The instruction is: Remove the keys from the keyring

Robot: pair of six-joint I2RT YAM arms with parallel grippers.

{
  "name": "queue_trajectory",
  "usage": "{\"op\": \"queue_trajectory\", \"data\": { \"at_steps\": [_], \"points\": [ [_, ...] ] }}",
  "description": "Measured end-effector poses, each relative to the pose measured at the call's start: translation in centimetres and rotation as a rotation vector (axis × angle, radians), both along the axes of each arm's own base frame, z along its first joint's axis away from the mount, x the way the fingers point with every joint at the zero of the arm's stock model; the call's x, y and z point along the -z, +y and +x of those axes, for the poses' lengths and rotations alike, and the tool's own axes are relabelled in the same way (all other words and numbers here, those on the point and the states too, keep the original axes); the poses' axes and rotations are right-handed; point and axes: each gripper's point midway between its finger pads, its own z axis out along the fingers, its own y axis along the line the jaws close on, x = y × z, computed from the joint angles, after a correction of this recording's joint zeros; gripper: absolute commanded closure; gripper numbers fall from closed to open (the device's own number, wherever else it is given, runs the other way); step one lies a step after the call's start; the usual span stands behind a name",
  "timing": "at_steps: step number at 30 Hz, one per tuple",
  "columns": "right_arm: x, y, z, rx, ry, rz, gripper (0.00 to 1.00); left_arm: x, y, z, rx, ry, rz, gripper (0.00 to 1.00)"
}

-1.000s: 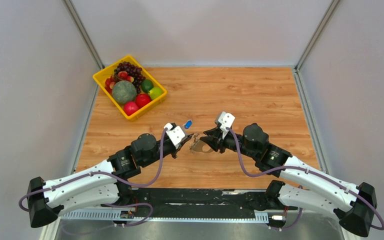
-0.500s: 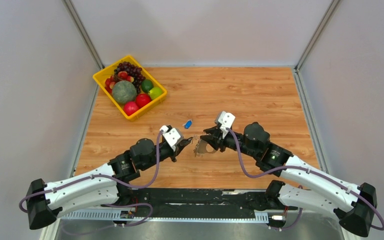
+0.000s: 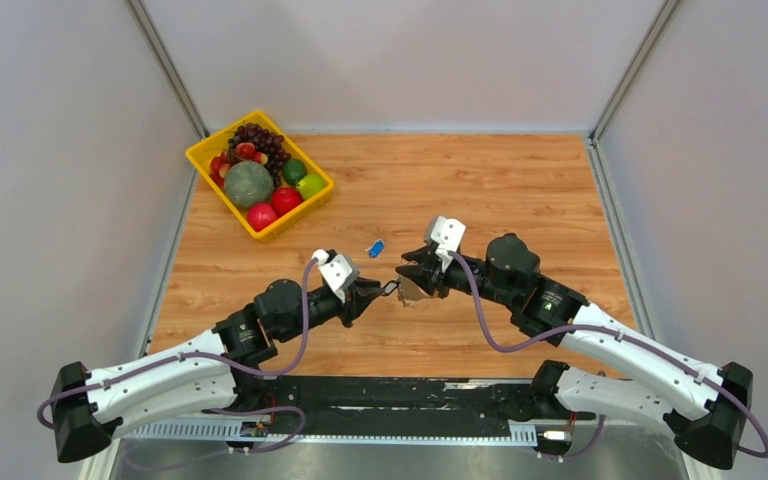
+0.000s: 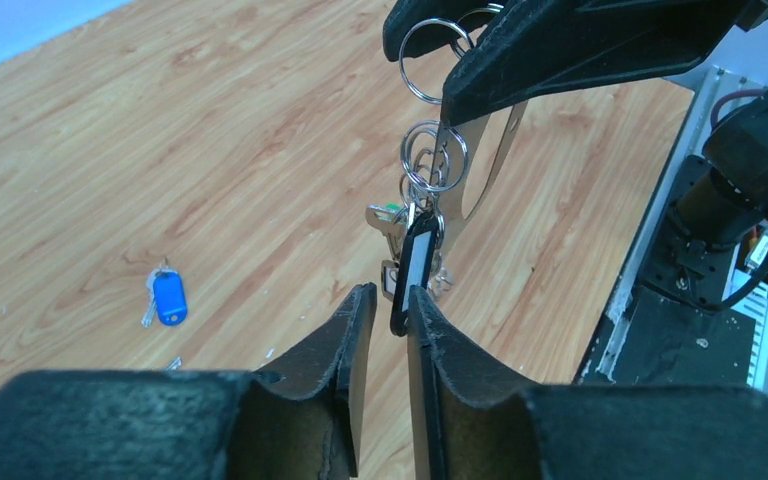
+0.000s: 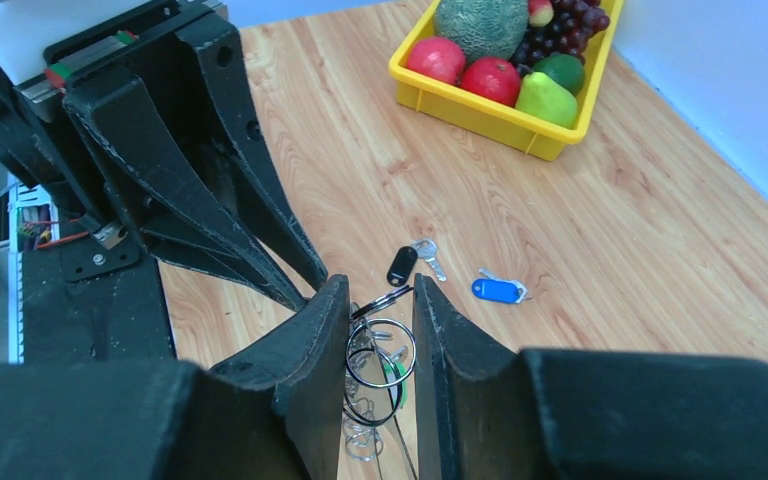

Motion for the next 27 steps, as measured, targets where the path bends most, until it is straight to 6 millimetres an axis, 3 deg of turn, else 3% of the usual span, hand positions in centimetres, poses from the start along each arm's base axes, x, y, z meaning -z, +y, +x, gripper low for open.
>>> {"op": "queue_trajectory", "data": {
  "at_steps": [7,20,27],
  "points": [
    [0.5,0.6,-1.1,-0.081,-0.008,-0.024,1.0,1.0,-0.1,-0.4,0.031,0.009,0.022,0.46],
    [0.3,0.5,-3.4,-0.243,-0.14,-0.069,1.0,0.5,-0.5,-2.4,0.166,0.029,-0.02,0.39],
    [-0.5,-0.2,-5.2,-0.342,-0.263,-0.062,1.0,0.7,-0.9,-4.1,0.275,0.054,-0.019,0.2]
  ]
}}
